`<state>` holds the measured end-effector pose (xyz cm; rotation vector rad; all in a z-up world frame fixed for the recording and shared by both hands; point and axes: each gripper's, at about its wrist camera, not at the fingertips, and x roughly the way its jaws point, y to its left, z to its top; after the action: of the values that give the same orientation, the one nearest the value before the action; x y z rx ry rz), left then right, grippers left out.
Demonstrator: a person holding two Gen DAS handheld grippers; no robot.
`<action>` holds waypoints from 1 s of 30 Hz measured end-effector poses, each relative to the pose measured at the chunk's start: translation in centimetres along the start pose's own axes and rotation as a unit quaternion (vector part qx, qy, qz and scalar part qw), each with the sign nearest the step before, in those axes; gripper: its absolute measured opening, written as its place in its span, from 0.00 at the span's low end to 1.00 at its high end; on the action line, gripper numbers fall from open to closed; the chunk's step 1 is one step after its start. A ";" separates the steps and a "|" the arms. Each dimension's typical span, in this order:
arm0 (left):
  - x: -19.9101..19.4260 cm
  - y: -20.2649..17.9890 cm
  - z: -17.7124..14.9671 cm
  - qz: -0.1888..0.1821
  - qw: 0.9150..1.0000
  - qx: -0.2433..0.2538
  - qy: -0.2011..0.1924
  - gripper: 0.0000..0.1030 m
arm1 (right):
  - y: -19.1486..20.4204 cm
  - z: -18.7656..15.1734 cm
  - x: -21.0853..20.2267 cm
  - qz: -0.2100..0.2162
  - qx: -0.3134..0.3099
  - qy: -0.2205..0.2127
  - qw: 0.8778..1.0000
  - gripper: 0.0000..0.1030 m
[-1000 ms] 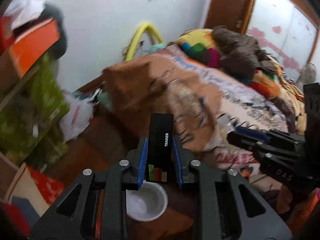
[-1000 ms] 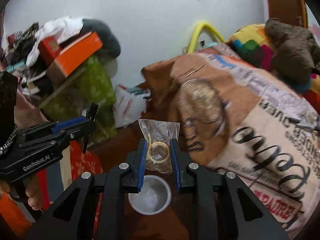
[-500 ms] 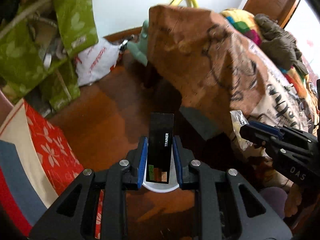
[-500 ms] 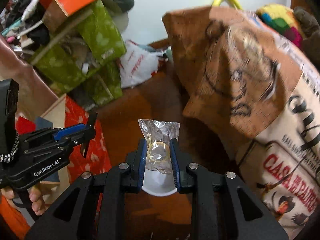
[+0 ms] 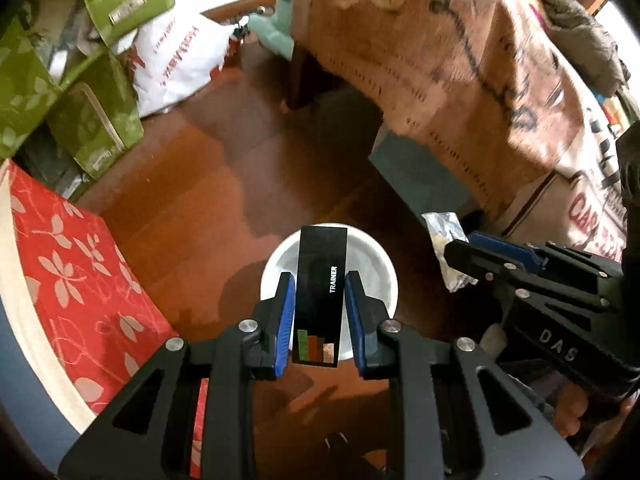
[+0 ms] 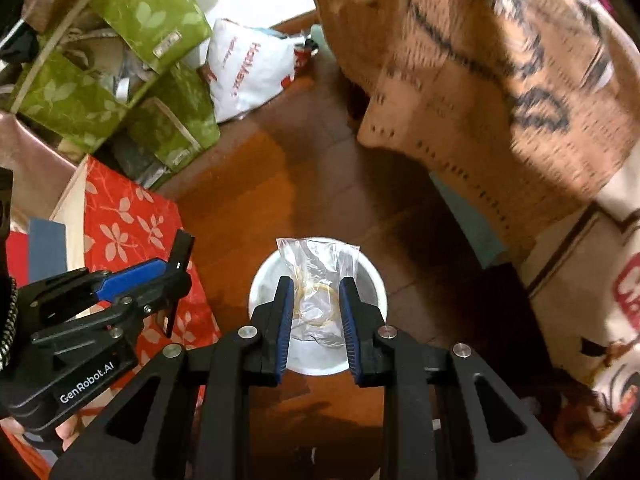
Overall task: Collect trash
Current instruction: 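Open both grippers to drop the box and bag into the bin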
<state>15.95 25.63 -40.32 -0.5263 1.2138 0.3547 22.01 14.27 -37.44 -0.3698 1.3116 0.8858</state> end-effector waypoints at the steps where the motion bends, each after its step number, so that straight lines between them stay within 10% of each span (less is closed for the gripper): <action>1: 0.7 0.1 -0.1 -0.001 1.000 -0.004 0.007 0.24 | -0.2 -0.2 0.6 -0.001 -0.001 0.009 1.000 0.21; 30: 5.8 0.2 -0.8 -0.009 0.996 -0.037 0.082 0.27 | -0.7 -0.4 2.7 0.010 0.009 0.046 0.999 0.25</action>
<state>17.13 25.23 -46.07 -0.6405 1.3570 0.3466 22.21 14.49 -40.21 -0.3874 1.4095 0.8818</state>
